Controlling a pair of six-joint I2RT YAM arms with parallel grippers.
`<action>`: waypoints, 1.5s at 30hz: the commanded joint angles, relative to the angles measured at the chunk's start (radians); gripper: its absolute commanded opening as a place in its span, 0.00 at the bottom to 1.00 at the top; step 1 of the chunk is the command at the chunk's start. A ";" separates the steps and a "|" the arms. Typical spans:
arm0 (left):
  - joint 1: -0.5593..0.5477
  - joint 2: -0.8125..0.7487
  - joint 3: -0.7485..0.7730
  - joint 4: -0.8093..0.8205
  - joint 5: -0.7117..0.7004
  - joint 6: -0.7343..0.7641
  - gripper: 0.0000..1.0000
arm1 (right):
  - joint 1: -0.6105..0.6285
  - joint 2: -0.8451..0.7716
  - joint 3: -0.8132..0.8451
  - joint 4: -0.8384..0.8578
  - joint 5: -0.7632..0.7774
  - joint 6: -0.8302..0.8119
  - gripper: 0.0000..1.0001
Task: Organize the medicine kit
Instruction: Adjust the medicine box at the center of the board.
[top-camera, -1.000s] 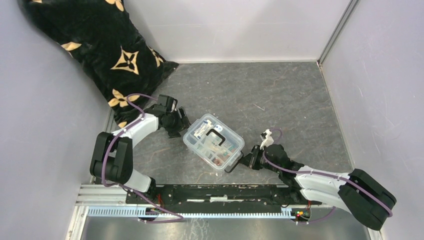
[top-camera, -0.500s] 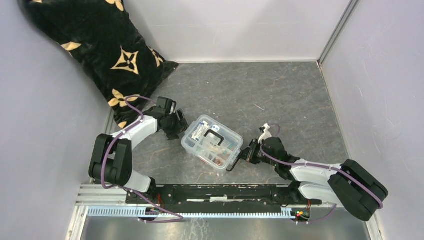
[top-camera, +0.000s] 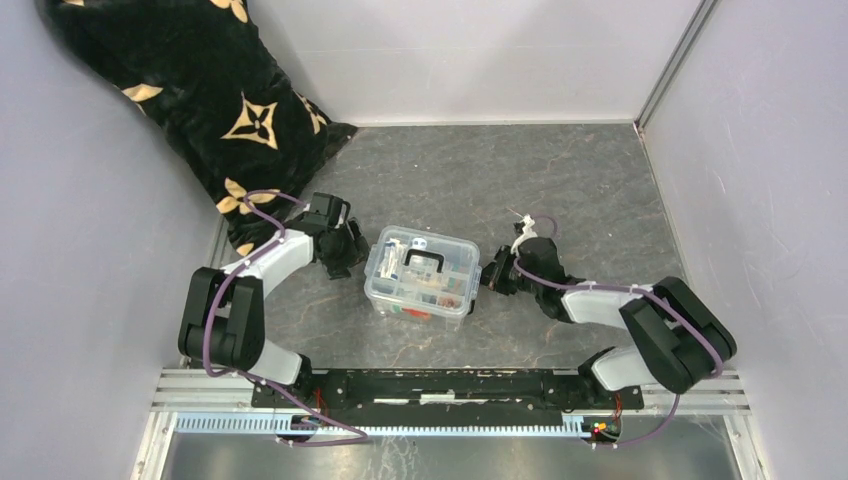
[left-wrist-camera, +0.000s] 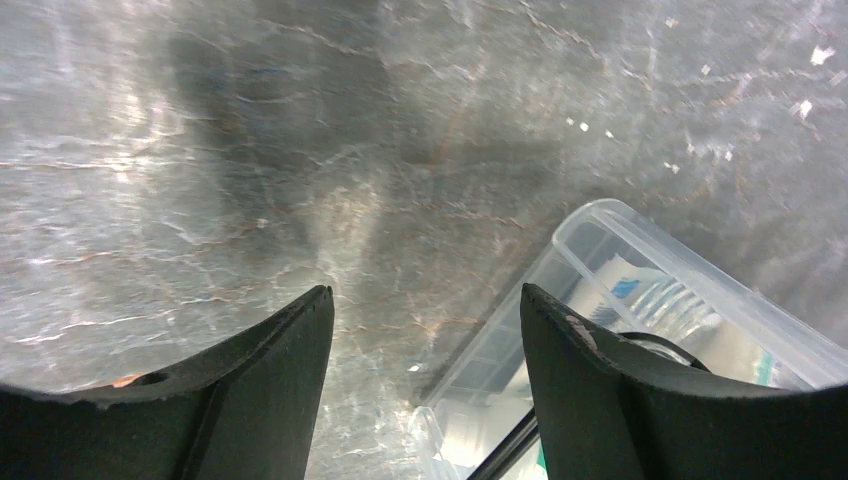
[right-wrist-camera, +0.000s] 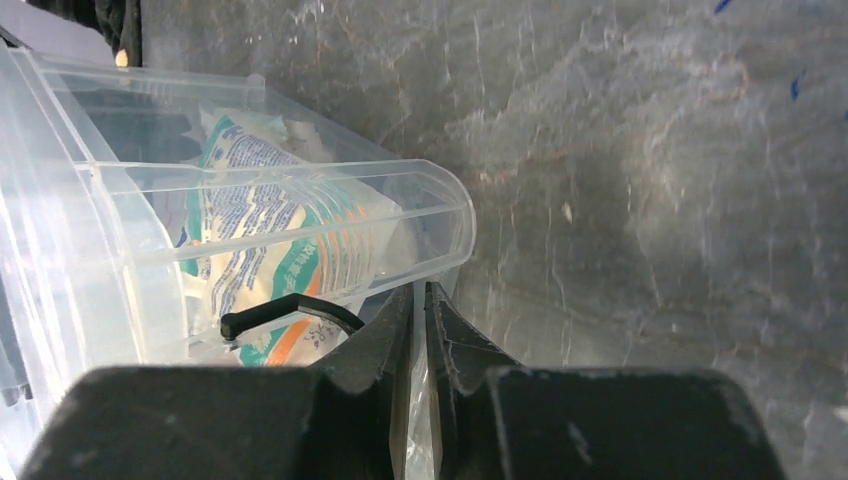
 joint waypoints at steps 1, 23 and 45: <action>-0.028 0.026 0.082 -0.055 -0.021 -0.039 0.75 | -0.014 0.050 0.153 0.163 -0.082 -0.038 0.15; -0.043 -0.297 0.446 -0.192 0.025 0.143 0.84 | -0.240 -0.371 0.079 -0.383 0.104 -0.472 0.31; -0.496 -0.086 0.334 0.152 0.201 0.109 0.84 | -0.239 -0.526 -0.042 -0.408 0.016 -0.432 0.42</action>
